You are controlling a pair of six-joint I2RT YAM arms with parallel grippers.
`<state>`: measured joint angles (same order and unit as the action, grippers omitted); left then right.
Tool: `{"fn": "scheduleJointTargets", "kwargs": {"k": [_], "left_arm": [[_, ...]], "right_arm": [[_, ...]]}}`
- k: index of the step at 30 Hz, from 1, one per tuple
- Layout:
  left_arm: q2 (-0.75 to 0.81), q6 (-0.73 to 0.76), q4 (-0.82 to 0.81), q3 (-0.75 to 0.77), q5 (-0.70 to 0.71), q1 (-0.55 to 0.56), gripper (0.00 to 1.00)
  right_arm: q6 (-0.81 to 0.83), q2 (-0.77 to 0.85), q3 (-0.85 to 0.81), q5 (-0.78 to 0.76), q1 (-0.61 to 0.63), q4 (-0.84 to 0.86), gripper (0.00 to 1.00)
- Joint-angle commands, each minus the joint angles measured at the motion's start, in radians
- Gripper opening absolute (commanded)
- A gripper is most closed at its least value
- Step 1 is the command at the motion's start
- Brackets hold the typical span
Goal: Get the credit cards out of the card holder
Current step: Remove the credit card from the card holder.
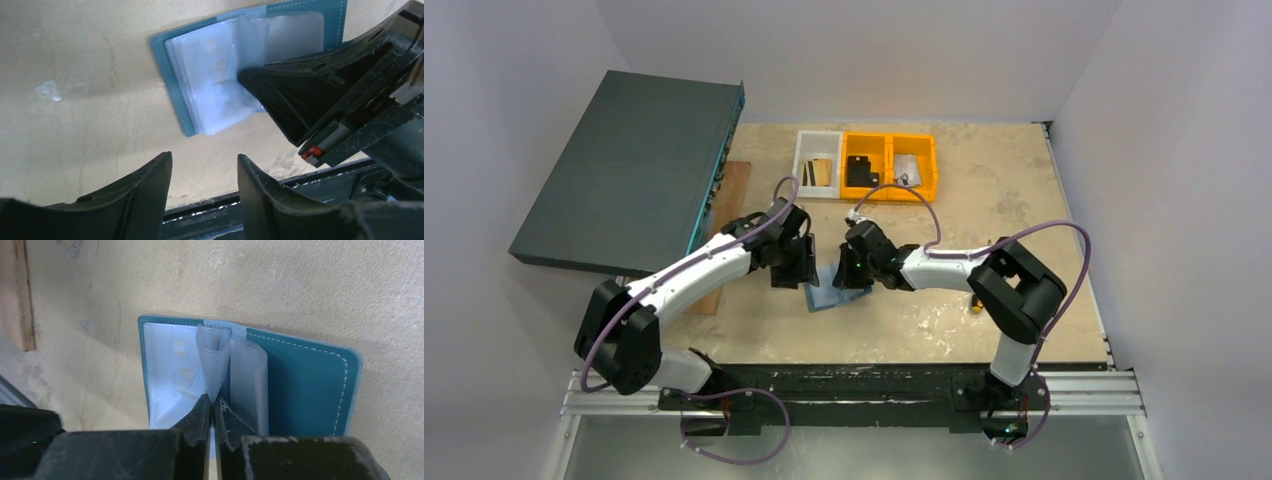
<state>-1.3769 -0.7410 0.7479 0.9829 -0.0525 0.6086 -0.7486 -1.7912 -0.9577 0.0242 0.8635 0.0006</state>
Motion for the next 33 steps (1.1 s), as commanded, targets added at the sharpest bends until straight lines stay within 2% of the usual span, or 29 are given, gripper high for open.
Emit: {"fn": "scheduleJointTargets", "kwargs": {"k": [1,6,33], "left_arm": [[-0.052,-0.042,-0.121,-0.003,-0.082,-0.006,0.46],[-0.113,-0.059,-0.156,-0.012,-0.098,-0.005,0.4],[-0.207,-0.123,-0.244,-0.09,-0.141,-0.005,0.43]], "right_arm": [[-0.014,-0.046,0.088,0.109,-0.02,0.03,0.0],[-0.025,-0.058,0.117,0.147,-0.032,0.074,0.0],[-0.038,-0.097,0.148,0.166,-0.04,0.106,0.0]]}}
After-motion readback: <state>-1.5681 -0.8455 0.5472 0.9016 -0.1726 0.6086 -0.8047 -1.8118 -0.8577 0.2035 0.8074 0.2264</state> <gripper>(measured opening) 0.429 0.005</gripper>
